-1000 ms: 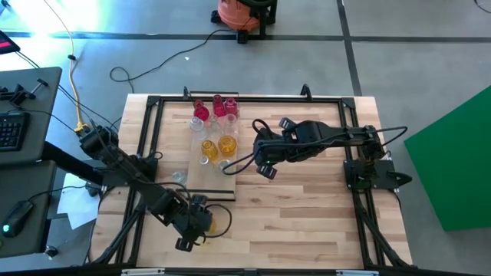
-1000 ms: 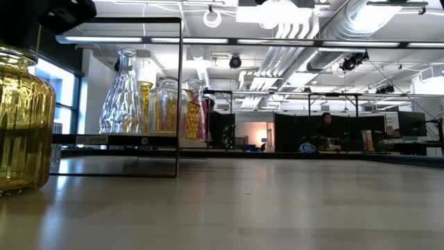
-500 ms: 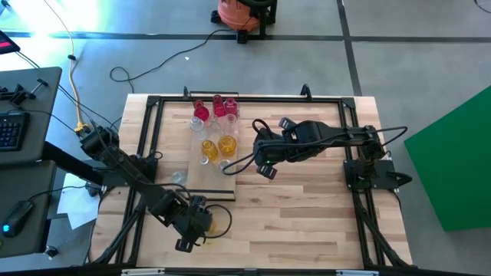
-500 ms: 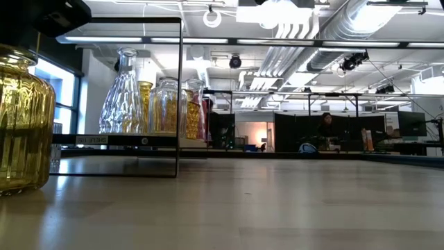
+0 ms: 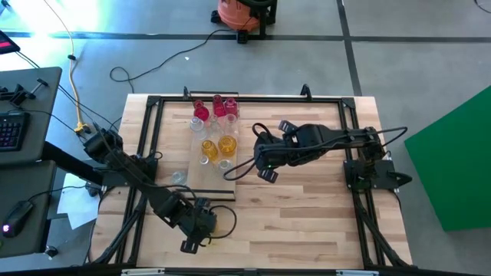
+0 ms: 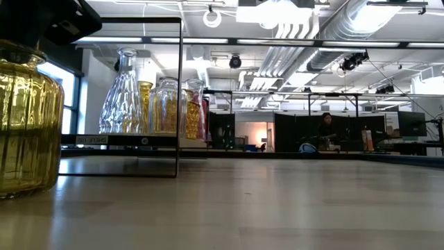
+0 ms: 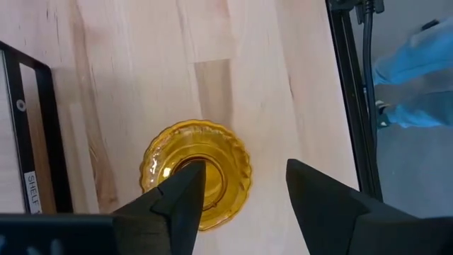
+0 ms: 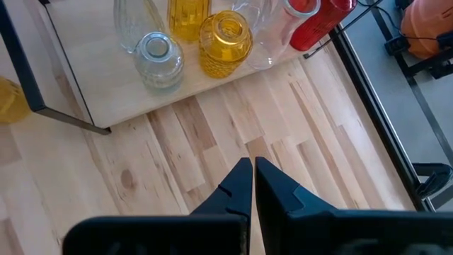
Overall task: Sort vases onto shelf
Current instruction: Put the yellow vase on the shelf aligned with the other yellow vase
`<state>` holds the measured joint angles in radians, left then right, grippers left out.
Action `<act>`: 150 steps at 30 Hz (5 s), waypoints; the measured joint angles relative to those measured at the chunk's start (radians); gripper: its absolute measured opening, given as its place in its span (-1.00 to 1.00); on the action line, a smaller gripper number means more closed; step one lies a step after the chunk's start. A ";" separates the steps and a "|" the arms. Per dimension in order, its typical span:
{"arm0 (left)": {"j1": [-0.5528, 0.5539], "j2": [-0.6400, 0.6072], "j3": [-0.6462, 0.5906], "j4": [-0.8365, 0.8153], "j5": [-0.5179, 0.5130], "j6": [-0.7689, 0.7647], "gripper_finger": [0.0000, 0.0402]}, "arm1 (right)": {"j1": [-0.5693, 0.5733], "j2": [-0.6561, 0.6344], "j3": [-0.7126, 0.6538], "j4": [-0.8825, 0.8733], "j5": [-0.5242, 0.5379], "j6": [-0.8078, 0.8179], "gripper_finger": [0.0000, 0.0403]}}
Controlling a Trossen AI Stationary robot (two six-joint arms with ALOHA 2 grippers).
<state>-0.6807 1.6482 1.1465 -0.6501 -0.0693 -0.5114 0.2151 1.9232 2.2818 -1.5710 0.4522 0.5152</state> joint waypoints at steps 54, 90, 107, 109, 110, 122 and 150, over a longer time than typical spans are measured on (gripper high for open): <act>-0.014 0.006 0.345 -0.529 0.005 -0.154 -0.90 | -0.005 0.000 0.000 0.001 0.009 -0.090 -1.00; 0.144 -0.289 0.806 -0.921 -0.461 -0.111 -0.90 | -0.026 -0.001 0.000 0.000 0.036 -0.124 -1.00; 0.365 -0.505 0.509 -0.922 -0.371 -0.059 -0.90 | -0.026 -0.001 0.000 0.000 0.069 -0.143 -1.00; 0.376 -0.557 0.439 -0.924 -0.361 -0.085 -0.90 | -0.028 -0.001 0.000 0.000 0.069 -0.158 -1.00; 0.382 -0.580 0.409 -0.923 -0.358 -0.095 -0.90 | -0.032 -0.001 0.000 0.000 0.069 -0.159 -1.00; 0.536 -0.665 0.122 -0.904 -0.295 0.009 -0.90 | -0.123 -0.001 0.000 0.000 0.063 -0.128 -1.00; 0.983 -0.573 -0.094 -0.525 -0.040 0.332 -0.90 | -0.244 -0.001 0.000 0.000 0.052 -0.017 -1.00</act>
<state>0.3019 1.0751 1.0523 -1.1754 -0.1097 -0.1795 -0.0284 1.9224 2.2818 -1.5707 0.5041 0.4981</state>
